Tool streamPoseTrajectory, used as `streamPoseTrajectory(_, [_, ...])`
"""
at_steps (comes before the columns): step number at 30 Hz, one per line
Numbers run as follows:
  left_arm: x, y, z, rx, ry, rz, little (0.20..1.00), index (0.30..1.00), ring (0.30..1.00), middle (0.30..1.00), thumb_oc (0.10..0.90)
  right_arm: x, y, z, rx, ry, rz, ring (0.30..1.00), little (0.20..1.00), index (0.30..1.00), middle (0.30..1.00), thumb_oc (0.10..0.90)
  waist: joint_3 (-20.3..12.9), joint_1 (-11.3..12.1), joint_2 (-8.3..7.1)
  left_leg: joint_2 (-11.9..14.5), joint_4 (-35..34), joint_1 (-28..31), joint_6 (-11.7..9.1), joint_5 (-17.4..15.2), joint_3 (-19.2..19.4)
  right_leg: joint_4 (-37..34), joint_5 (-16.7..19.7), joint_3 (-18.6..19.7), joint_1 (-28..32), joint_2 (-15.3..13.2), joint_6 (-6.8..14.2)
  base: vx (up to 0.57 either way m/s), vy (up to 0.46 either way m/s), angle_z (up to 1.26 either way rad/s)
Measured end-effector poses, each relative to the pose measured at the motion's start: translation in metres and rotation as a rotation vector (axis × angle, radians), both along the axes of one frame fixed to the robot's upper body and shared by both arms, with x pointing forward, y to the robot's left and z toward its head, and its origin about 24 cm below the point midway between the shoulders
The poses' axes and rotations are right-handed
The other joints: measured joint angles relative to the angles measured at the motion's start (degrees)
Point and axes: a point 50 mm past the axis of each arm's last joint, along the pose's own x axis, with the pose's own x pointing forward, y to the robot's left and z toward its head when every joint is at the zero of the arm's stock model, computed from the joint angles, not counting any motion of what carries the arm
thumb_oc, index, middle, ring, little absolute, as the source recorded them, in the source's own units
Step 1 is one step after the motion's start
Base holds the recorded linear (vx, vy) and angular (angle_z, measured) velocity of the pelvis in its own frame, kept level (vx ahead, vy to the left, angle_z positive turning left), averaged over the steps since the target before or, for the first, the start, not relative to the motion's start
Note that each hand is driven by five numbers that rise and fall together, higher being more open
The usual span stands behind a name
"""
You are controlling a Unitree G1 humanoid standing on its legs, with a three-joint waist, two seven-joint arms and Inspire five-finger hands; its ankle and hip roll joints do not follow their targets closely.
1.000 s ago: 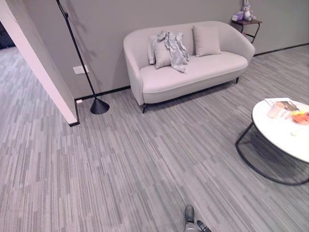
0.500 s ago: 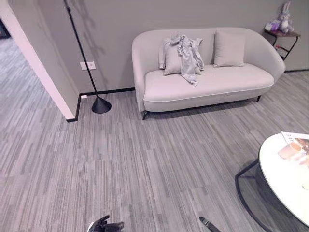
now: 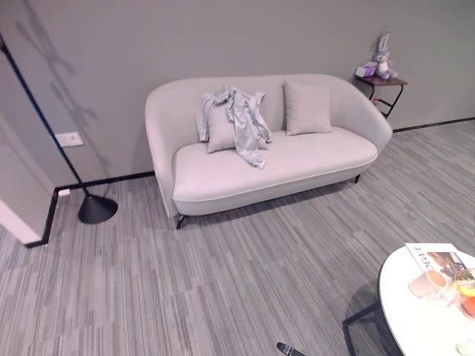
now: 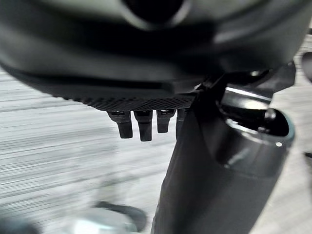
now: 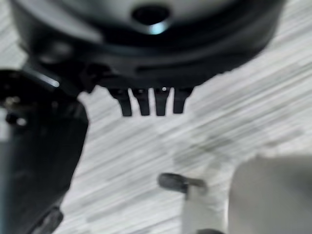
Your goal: Hang the clothes on the sofa on the clothes rack.
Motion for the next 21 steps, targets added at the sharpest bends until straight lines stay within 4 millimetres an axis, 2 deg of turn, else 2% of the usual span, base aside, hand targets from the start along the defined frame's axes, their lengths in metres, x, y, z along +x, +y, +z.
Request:
streamPoseTrajectory(1, [0.011, 0.0, 0.002, 0.006, -0.044, -0.03, 0.9, 0.9, 0.9, 0.9, 0.8, 0.007, 0.006, 0.001, 0.016, -0.032, 0.005, 0.9, 0.9, 0.9, 0.9, 0.8, -0.01, -0.26, -0.38, -0.31, -0.25, 1.37, 0.29, -0.47, 0.22, 13.33, 1.74, -0.01, -7.86, -3.09, 1.76, 0.31, 0.154, 0.06])
streamPoseTrajectory(2, [0.023, -0.003, 0.003, 0.007, -0.06, -0.082, 0.9, 0.9, 0.9, 0.9, 0.8, 0.01, 0.012, 0.002, 0.033, -0.048, 0.029, 0.9, 0.9, 0.9, 0.9, 0.8, 0.6, -1.83, 0.23, -0.28, 0.2, 3.5, 0.85, -1.77, -1.6, 20.85, 4.55, 0.18, -12.95, -4.75, 1.61, 0.36, 0.106, 0.28])
streamPoseTrajectory(3, [0.03, -0.006, 0.004, 0.009, -0.066, -0.123, 0.9, 0.9, 0.9, 0.9, 0.8, 0.011, 0.011, 0.002, 0.021, -0.055, 0.035, 0.9, 0.9, 0.9, 0.9, 0.8, 0.9, -2.54, 0.38, -0.3, 0.4, 5.04, 1.07, -2.36, -2.26, 23.38, 5.74, -0.35, -15.04, -5.88, 0.79, 0.4, 0.049, 0.82])
streamPoseTrajectory(4, [0.04, -0.017, 0.004, 0.0, -0.081, -0.196, 0.9, 0.9, 0.9, 0.9, 0.8, 0.009, 0.003, 0.003, 0.008, -0.07, 0.021, 0.9, 0.9, 0.9, 0.9, 0.8, 0.77, -3.9, 1.81, 0.55, 0.91, 9.06, 1.08, -5.16, -5.92, 21.18, 4.97, -2.04, -17.98, -6.78, -2.64, 0.39, -0.01, 0.91])
streamPoseTrajectory(5, [0.039, -0.022, 0.003, -0.006, -0.079, -0.218, 0.9, 0.9, 0.9, 0.9, 0.8, 0.014, 0.0, 0.006, 0.0, -0.105, 0.019, 0.9, 0.9, 0.9, 0.9, 0.8, 0.64, -4.63, 2.83, 1.92, 0.66, 10.76, -0.71, -4.92, -7.69, 15.77, 3.65, -3.2, -19.34, -6.46, -4.88, 0.36, -0.154, 1.1])
streamPoseTrajectory(6, [0.042, -0.024, 0.003, 0.001, -0.078, -0.262, 0.9, 0.9, 0.9, 0.9, 0.8, 0.016, -0.003, 0.007, -0.001, -0.124, 0.02, 0.9, 0.9, 0.9, 0.9, 0.8, 0.66, -4.98, 3.53, 3.71, -0.34, 13.05, -1.69, -5.89, -10.32, 3.67, 3.83, -3.63, -22.12, -4.67, -5.36, 0.48, -0.289, 1.4])
streamPoseTrajectory(7, [0.039, -0.024, 0.002, 0.005, -0.059, -0.276, 0.9, 0.9, 0.9, 0.9, 0.8, 0.028, -0.004, 0.011, 0.009, -0.154, 0.003, 0.9, 0.9, 0.9, 0.9, 0.8, 1.42, -6.64, 4.62, 6.08, -0.11, 14.4, -4.04, -6.77, -12.81, -15.84, 5.29, -2.83, -21.77, -1.48, -6.23, 0.51, -0.317, 1.24])
streamPoseTrajectory(8, [0.034, -0.024, 0.001, 0.002, -0.039, -0.274, 0.9, 0.9, 0.9, 0.9, 0.8, 0.029, -0.004, 0.011, 0.01, -0.15, 0.0, 0.9, 0.9, 0.9, 0.9, 0.8, 2.04, -6.82, 5.22, 7.3, 0.23, 15.23, -6.35, -7.79, -12.72, -23.11, 7.84, -1.98, -21.98, 0.25, -6.37, 0.59, -0.314, 1.11])
streamPoseTrajectory(9, [0.021, -0.023, -0.002, 0.002, 0.014, -0.245, 0.9, 0.9, 0.9, 0.9, 0.8, 0.031, -0.001, 0.01, 0.025, -0.134, 0.009, 0.9, 0.9, 0.9, 0.9, 0.8, 2.85, -6.71, 5.54, 9.12, 0.27, 16.97, -9.25, -9.51, -12.58, -38.51, 12.95, 2.22, -21.3, 3.67, -5.94, 0.48, -0.206, 0.67])
streamPoseTrajectory(10, [0.016, -0.019, -0.002, 0.011, 0.035, -0.239, 0.9, 0.9, 0.9, 0.9, 0.8, 0.034, 0.001, 0.011, 0.037, -0.134, 0.01, 0.9, 0.9, 0.9, 0.9, 0.8, 3.66, -7.04, 4.62, 9.3, 0.22, 18.27, -10.35, -10.16, -12.61, -43.8, 15.07, 4.23, -21.55, 3.86, -5.62, 0.58, -0.244, 0.8])
streamPoseTrajectory(11, [0.013, -0.017, -0.002, 0.018, 0.047, -0.252, 0.9, 0.9, 0.9, 0.9, 0.8, 0.035, 0.001, 0.011, 0.04, -0.133, 0.005, 0.9, 0.9, 0.9, 0.9, 0.8, 3.97, -7.56, 3.8, 9.59, -0.45, 19.76, -11.63, -11.01, -12.62, -45.57, 15.13, 4.99, -21.39, 3.29, -5.3, 0.34, -0.143, 0.86])
streamPoseTrajectory(12, [0.01, -0.015, -0.002, 0.024, 0.056, -0.259, 0.9, 0.9, 0.9, 0.9, 0.8, 0.035, -0.001, 0.011, 0.038, -0.13, -0.01, 0.9, 0.9, 0.9, 0.9, 0.8, 3.98, -7.78, 3.4, 10.67, -1.85, 21.69, -12.55, -11.85, -12.49, -44.64, 17.27, 4.87, -21.28, 3.26, -4.66, 0.34, -0.165, 0.9])
streamPoseTrajectory(13, [0.012, -0.022, -0.003, 0.006, 0.045, -0.261, 0.9, 0.9, 0.9, 0.9, 0.8, 0.036, -0.006, 0.012, 0.028, -0.129, -0.038, 0.9, 0.9, 0.9, 0.9, 0.8, 4.63, -7.82, 5.57, 13.33, -0.82, 22.81, -13.88, -12.82, -13.26, -41.03, 19.51, 3.42, -20.98, 5.0, -4.15, 0.36, -0.235, 0.84])
streamPoseTrajectory(14, [0.014, -0.024, -0.003, -0.001, 0.037, -0.266, 0.9, 0.9, 0.9, 0.9, 0.8, 0.037, -0.009, 0.012, 0.022, -0.132, -0.04, 0.9, 0.9, 0.9, 0.9, 0.8, 5.18, -7.86, 5.88, 14.17, 0.84, 22.74, -14.68, -12.34, -13.07, -39.65, 20.06, 3.01, -20.2, 5.48, -4.95, 0.44, -0.317, 0.82])
streamPoseTrajectory(15, [0.012, -0.022, -0.003, 0.0, 0.041, -0.267, 0.9, 0.9, 0.9, 0.9, 0.8, 0.035, -0.011, 0.012, 0.02, -0.123, -0.044, 0.9, 0.9, 0.9, 0.9, 0.8, 5.38, -7.73, 5.42, 14.63, 1.11, 23.22, -17.48, -10.23, -12.91, -38.07, 21.57, 2.71, -19.22, 5.53, -7.28, 0.42, -0.341, 1.02])
streamPoseTrajectory(16, [0.012, -0.024, -0.003, 0.002, 0.037, -0.281, 0.9, 0.9, 0.9, 0.9, 0.8, 0.031, -0.015, 0.011, 0.016, -0.11, -0.072, 0.9, 0.9, 0.9, 0.9, 0.8, 5.23, -8.06, 5.54, 16.27, 2.04, 23.81, -18.42, -8.17, -13.56, -36.65, 21.81, 0.69, -17.79, 5.85, -9.03, 0.28, -0.273, 0.99])
streamPoseTrajectory(17, [0.013, -0.026, -0.003, -0.001, 0.029, -0.288, 0.9, 0.9, 0.9, 0.9, 0.8, 0.027, -0.019, 0.01, 0.003, -0.095, -0.079, 0.9, 0.9, 0.9, 0.9, 0.8, 4.89, -7.49, 5.8, 17.37, 4.35, 23.52, -18.59, -6.93, -13.58, -36.93, 20.47, -0.55, -16.22, 6.75, -10.93, 0.31, -0.307, 0.73])
streamPoseTrajectory(19, [0.01, -0.022, -0.003, 0.007, 0.029, -0.288, 0.9, 0.9, 0.9, 0.9, 0.8, 0.035, -0.02, 0.013, 0.002, -0.113, -0.072, 0.9, 0.9, 0.9, 0.9, 0.8, 4.64, -6.51, 5.46, 18.04, 6.38, 22.51, -20.05, -4.44, -13.44, -36.93, 19.19, -0.58, -15.51, 7.76, -12.61, 0.23, -0.246, 0.09])
streamPoseTrajectory(20, [0.008, -0.021, -0.003, 0.007, 0.032, -0.268, 0.9, 0.9, 0.9, 0.9, 0.8, 0.039, -0.021, 0.014, -0.003, -0.125, -0.065, 0.9, 0.9, 0.9, 0.9, 0.8, 4.32, -6.42, 5.37, 19.06, 7.5, 21.29, -20.96, -3.3, -14.86, -37.24, 18.51, -0.97, -15.51, 8.72, -13.29, 0.25, -0.291, 0.03])
streamPoseTrajectory(21, [0.009, -0.02, -0.003, 0.007, 0.026, -0.254, 0.9, 0.9, 0.9, 0.9, 0.8, 0.04, -0.022, 0.015, -0.009, -0.13, -0.048, 0.9, 0.9, 0.9, 0.9, 0.8, 4.26, -6.46, 5.2, 19.48, 8.94, 20.6, -21.2, -3.88, -15.84, -37.15, 18.71, -1.15, -15.49, 9.24, -13.35, 0.29, -0.327, 0.07])
